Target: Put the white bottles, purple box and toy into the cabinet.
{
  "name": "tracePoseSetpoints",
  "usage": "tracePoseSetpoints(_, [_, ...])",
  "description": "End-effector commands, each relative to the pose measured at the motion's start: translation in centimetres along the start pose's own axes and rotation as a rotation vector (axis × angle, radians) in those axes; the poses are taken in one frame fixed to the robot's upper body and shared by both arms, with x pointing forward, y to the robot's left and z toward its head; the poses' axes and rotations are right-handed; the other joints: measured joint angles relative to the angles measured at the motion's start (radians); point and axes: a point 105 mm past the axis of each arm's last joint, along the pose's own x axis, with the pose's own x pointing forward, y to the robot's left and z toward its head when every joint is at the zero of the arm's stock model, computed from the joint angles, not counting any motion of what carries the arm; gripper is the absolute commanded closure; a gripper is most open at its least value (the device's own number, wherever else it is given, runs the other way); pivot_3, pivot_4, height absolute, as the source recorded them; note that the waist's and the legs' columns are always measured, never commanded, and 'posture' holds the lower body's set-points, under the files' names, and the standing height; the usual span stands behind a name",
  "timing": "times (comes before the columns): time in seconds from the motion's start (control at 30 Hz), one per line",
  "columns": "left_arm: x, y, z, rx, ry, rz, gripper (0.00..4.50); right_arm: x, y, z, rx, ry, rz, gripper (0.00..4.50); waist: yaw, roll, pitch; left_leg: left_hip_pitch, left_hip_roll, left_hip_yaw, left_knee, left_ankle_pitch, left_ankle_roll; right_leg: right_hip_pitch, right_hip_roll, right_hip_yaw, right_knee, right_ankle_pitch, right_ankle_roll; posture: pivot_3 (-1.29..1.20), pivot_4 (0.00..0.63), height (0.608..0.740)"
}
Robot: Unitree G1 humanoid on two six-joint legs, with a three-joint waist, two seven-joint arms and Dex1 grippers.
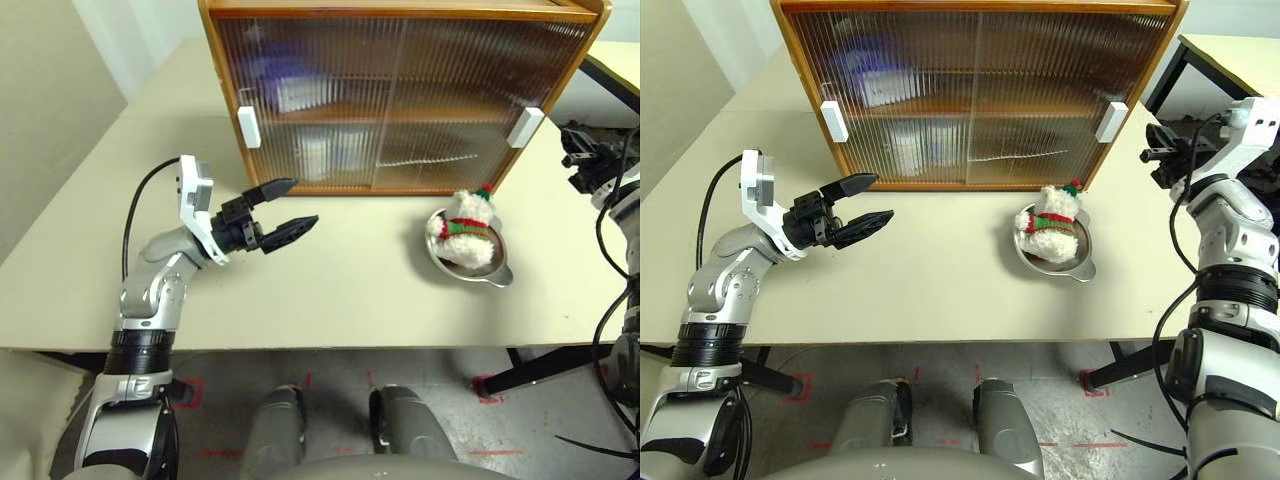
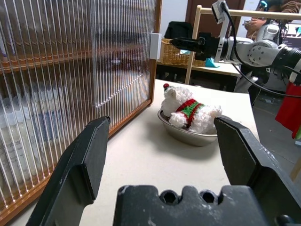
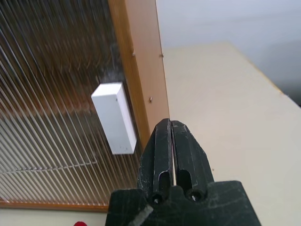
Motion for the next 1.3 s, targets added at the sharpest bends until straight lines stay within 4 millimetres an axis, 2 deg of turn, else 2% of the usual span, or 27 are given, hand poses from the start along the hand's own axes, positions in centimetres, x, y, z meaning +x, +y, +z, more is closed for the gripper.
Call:
tracePoseSetpoints(0.03, [-0.4,0.0,0.4,0.026,0.014,0.001,0.0,0.5,0.4,0.2,-0.011,-0.009,0.004,4.47,0.0,0.0,0.0,0.0,0.0,0.001,0.0,0.0,0.0,-0.001,0.0,0.002,0.001,0.0,0.0,0.03,0.033,0.74])
tracePoseSetpoints(0.17, [-0.9,0.0,0.4,0.033,0.025,0.007,0.0,0.7,0.5,0.1,0.01,-0.001,0.027,4.47,0.0,0.0,0.0,0.0,0.0,0.001,0.0,0.001,0.001,-0.003,0.0,0.005,0.002,0.0,0.0,0.05,0.041,0.74])
tracePoseSetpoints(0.5, [-1.8,-0.4,0.3,0.038,0.041,0.041,0.0,2.5,3.6,-0.9,0.031,0.015,0.122,4.47,0.009,-0.001,0.001,0.0,0.0,0.001,0.0,0.001,0.001,-0.004,0.0,0.006,0.003,0.0,0.0,0.1,0.048,0.74])
tracePoseSetpoints(0.73, [-2.0,-0.9,0.4,0.052,0.057,0.04,0.0,3.4,4.7,-1.1,0.044,0.017,0.159,4.47,0.009,-0.001,0.001,0.0,0.001,0.001,-0.001,0.001,0.001,-0.004,0.0,0.007,0.003,0.0,0.0,0.12,0.045,0.74])
tracePoseSetpoints(1.3, [-1.9,-1.1,0.0,0.044,0.058,0.056,0.0,5.1,14.1,-1.3,0.082,0.009,0.462,4.47,0.011,0.001,0.002,0.001,0.003,0.0,-0.002,0.0,0.001,-0.005,0.001,0.007,0.004,0.0,-0.001,0.13,0.064,0.74])
